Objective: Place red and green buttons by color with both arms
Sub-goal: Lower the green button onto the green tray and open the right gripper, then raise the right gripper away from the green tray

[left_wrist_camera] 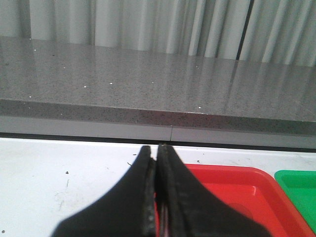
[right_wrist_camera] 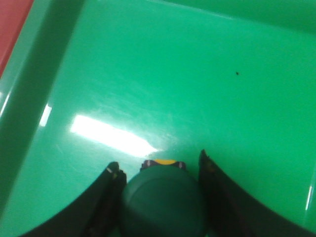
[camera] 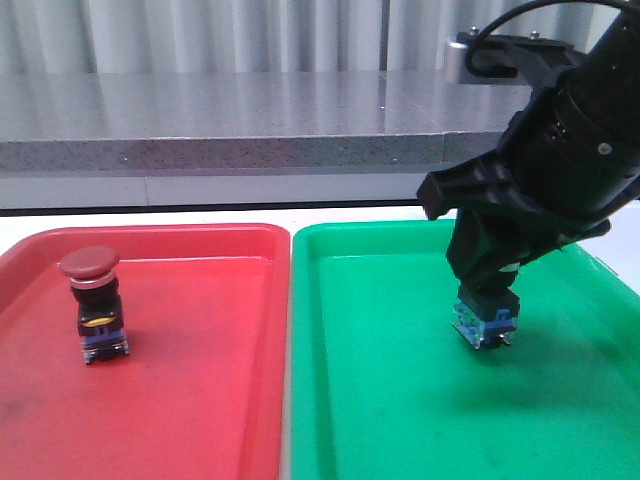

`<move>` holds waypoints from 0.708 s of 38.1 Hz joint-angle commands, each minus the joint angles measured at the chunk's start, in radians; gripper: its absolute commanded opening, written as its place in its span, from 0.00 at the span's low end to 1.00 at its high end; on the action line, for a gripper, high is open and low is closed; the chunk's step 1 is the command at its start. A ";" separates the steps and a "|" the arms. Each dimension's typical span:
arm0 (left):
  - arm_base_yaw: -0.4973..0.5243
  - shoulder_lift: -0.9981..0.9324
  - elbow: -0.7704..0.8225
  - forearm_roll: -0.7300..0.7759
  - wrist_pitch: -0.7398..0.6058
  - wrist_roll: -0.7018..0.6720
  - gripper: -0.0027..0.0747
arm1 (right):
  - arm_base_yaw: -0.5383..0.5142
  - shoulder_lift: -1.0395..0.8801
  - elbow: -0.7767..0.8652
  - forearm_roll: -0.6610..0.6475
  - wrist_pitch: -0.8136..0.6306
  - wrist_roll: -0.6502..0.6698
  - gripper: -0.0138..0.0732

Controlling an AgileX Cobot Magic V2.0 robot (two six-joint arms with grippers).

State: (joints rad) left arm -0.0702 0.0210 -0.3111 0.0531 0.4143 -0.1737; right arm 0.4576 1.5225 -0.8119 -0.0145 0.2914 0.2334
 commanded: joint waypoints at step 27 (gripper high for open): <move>0.002 0.012 -0.025 -0.006 -0.083 0.000 0.01 | -0.004 -0.206 -0.099 -0.008 -0.002 -0.010 0.77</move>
State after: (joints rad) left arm -0.0702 0.0210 -0.3111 0.0531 0.4143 -0.1737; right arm 0.4576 1.4136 -0.8477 -0.0145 0.3325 0.2318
